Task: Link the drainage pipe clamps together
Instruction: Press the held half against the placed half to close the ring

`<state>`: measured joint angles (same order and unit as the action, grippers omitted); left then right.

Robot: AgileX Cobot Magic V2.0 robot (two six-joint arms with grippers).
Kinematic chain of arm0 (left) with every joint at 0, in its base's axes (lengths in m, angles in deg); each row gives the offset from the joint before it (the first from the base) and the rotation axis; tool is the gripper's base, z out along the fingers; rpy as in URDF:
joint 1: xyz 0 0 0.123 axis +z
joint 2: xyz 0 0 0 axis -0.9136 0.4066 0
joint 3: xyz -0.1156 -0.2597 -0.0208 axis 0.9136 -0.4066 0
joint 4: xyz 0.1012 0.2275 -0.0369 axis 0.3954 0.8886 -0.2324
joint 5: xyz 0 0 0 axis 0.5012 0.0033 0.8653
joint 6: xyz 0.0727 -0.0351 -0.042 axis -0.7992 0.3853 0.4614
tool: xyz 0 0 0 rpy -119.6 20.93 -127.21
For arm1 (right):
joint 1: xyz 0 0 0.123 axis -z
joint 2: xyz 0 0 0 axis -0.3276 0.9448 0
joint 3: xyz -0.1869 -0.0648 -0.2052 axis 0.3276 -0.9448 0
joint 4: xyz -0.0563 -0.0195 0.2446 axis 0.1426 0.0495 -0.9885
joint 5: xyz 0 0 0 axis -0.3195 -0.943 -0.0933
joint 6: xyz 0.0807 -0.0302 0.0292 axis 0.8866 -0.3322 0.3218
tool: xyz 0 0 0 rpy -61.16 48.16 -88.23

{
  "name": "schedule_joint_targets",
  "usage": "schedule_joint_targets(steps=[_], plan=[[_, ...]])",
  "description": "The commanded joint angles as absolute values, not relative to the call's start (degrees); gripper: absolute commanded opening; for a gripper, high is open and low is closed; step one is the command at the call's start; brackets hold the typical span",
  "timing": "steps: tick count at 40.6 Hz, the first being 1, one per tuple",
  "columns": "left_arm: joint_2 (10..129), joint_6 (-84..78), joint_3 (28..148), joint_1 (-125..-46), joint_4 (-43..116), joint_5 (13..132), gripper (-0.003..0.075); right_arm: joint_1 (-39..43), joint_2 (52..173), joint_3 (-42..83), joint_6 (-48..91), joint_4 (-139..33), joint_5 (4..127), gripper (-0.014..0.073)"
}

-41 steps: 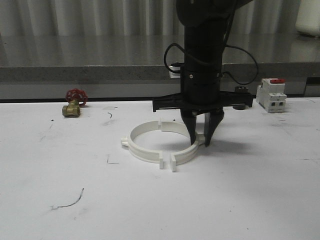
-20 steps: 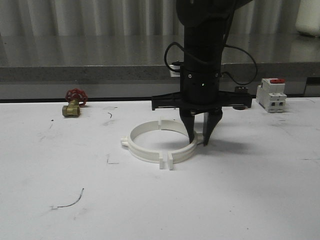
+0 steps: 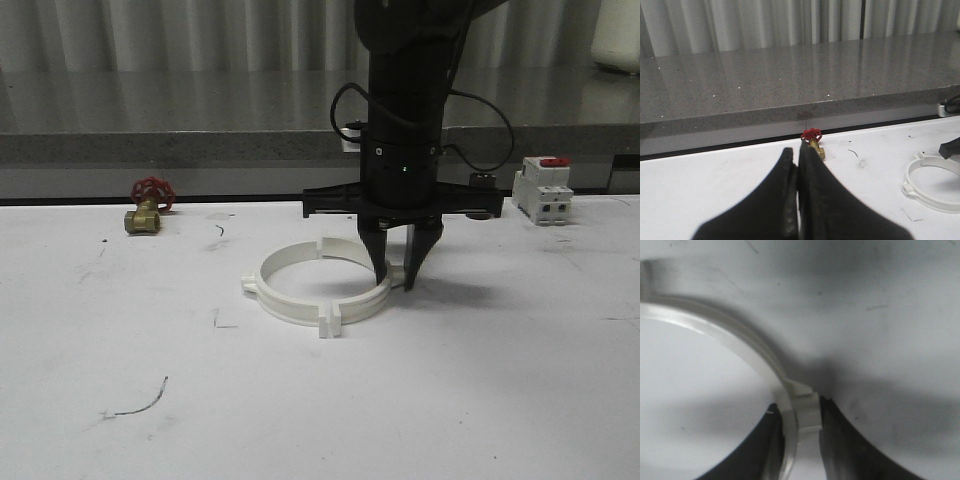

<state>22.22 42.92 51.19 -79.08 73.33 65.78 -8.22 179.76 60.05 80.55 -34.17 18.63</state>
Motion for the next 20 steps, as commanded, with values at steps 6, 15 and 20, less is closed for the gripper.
schedule_joint_targets(steps=[6, 15, 20], plan=[[22.73, 42.92, 52.74, -78.95, 73.50, 70.25, -0.0020, -8.02, 176.58, 61.68, 80.73, -34.43, 19.74, 0.0109], [22.73, 42.92, 52.74, -78.95, 73.50, 70.25, -0.0020, -8.02, 176.58, 61.68, 80.73, -34.43, 19.31, 0.0109], [22.73, 42.92, 52.74, -78.95, 73.50, 70.25, -0.0020, -8.02, 176.58, 61.68, 81.66, -34.43, 19.19, 0.0120]])
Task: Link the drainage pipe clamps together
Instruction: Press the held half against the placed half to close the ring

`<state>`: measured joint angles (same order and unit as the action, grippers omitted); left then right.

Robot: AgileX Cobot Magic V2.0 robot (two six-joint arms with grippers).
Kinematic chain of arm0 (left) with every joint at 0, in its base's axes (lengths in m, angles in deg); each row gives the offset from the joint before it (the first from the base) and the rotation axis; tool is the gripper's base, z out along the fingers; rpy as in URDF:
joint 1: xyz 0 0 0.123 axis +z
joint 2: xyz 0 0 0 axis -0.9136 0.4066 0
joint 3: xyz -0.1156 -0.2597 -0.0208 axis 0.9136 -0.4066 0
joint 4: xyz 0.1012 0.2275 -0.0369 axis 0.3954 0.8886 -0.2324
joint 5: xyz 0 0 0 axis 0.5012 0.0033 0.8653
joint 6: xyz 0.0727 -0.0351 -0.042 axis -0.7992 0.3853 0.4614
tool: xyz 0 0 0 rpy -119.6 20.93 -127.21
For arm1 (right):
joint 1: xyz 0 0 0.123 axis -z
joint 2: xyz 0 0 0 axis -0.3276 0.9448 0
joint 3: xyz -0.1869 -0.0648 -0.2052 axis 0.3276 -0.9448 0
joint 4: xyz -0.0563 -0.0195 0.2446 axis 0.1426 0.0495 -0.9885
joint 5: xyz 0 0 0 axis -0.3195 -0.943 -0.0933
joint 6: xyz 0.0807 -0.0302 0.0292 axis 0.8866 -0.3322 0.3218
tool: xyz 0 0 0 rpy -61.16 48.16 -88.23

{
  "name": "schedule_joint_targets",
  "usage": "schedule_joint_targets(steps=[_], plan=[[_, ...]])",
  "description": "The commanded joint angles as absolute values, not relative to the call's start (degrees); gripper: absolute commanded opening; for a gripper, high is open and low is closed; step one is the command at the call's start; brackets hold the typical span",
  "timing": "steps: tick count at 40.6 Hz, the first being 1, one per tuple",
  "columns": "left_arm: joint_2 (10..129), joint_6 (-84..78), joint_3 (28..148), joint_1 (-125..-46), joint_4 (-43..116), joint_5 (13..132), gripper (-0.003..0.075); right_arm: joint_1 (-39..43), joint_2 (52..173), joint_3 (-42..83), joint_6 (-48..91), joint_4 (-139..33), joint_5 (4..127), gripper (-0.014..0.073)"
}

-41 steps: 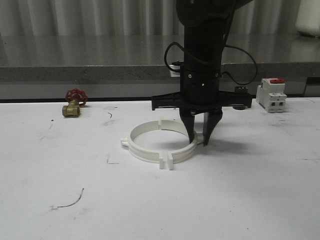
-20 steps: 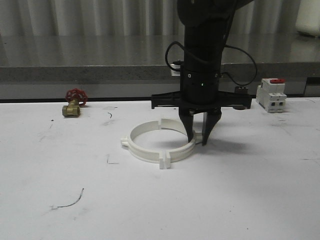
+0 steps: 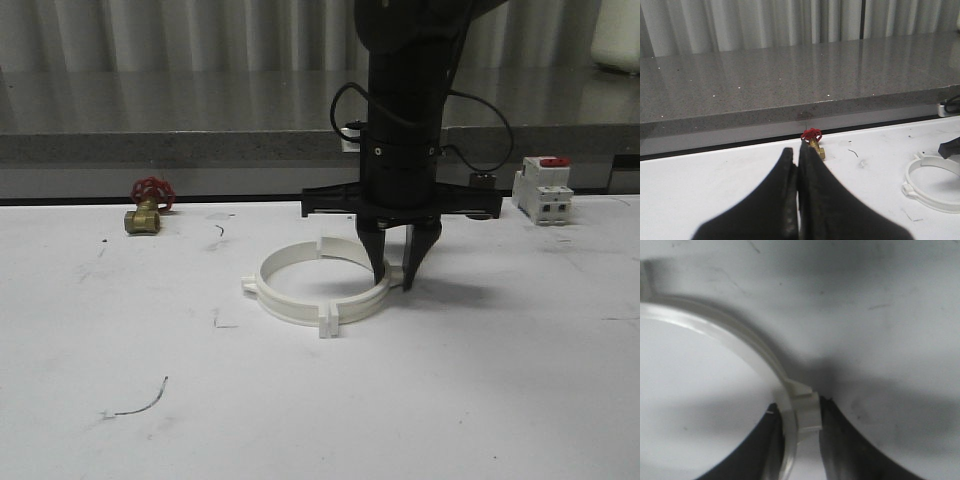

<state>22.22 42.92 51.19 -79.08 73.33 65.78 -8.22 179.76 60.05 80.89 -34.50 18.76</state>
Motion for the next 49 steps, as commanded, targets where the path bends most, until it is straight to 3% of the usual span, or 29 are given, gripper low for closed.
schedule_joint_targets(steps=[1, 10, 49], plan=[[22.73, 42.92, 52.74, -78.95, 73.50, 70.25, -0.0020, -8.02, 176.58, 61.68, 82.01, -34.43, 19.19, 0.0127], [22.73, 42.92, 52.74, -78.95, 73.50, 70.25, -0.0020, -8.02, 176.58, 61.68, 82.21, -34.43, 18.96, 0.0185], [22.73, 42.92, 52.74, -78.95, 73.50, 70.25, -0.0020, -8.02, 176.58, 61.68, 81.23, -34.43, 18.52, 0.0184]])
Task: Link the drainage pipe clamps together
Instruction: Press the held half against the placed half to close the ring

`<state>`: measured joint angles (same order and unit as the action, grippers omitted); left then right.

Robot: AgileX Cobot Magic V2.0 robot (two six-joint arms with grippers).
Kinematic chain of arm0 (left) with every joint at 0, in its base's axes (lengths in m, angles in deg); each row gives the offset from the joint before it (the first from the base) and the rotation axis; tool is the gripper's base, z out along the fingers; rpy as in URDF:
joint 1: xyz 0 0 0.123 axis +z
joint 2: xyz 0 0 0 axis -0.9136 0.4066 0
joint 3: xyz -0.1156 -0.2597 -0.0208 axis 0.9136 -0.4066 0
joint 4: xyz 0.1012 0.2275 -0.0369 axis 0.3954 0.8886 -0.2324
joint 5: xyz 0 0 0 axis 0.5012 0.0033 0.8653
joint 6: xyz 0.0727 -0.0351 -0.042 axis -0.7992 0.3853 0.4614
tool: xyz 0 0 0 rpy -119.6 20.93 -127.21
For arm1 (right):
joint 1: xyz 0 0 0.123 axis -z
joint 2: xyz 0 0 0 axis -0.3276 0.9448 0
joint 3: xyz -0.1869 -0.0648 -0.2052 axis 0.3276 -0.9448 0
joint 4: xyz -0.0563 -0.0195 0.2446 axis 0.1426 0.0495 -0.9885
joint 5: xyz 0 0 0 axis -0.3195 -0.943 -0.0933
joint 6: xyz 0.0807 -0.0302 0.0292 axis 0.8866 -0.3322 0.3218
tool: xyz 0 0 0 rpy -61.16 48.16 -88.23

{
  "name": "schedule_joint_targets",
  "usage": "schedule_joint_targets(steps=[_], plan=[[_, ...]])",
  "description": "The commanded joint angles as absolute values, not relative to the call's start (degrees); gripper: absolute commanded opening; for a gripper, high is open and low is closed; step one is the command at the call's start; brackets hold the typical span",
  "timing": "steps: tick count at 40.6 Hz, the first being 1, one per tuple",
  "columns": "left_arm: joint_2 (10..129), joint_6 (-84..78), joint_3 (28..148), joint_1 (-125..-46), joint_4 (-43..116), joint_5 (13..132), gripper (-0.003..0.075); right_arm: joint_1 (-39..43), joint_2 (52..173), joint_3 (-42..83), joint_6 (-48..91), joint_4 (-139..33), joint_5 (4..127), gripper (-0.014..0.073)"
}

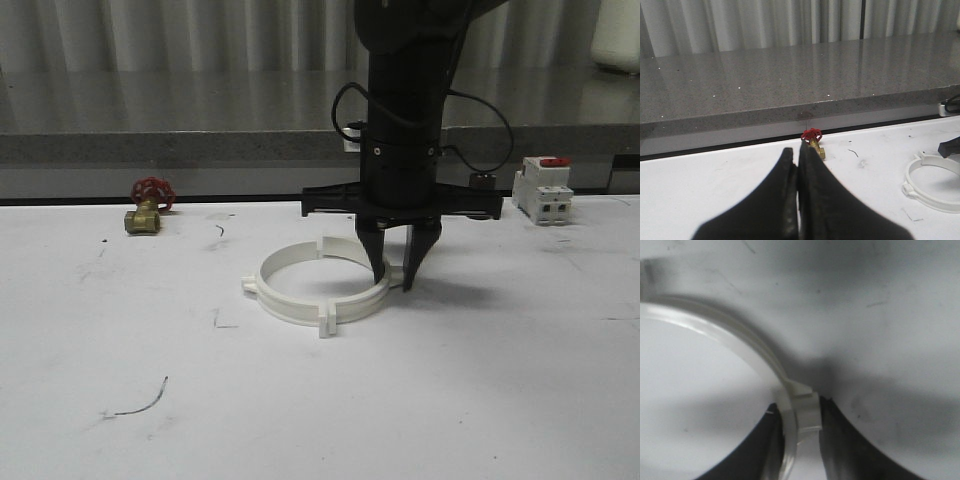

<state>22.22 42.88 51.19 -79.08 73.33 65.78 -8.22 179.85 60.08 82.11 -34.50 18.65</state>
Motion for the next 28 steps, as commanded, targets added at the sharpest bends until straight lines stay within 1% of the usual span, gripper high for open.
schedule_joint_targets(steps=[1, 28], plan=[[22.73, 42.92, 52.74, -78.95, 73.50, 70.25, -0.0020, -8.02, 176.58, 61.68, 81.03, -34.43, 18.52, 0.0184], [22.73, 42.92, 52.74, -78.95, 73.50, 70.25, -0.0020, -8.02, 176.58, 61.68, 80.20, -34.43, 17.84, 0.0184]])
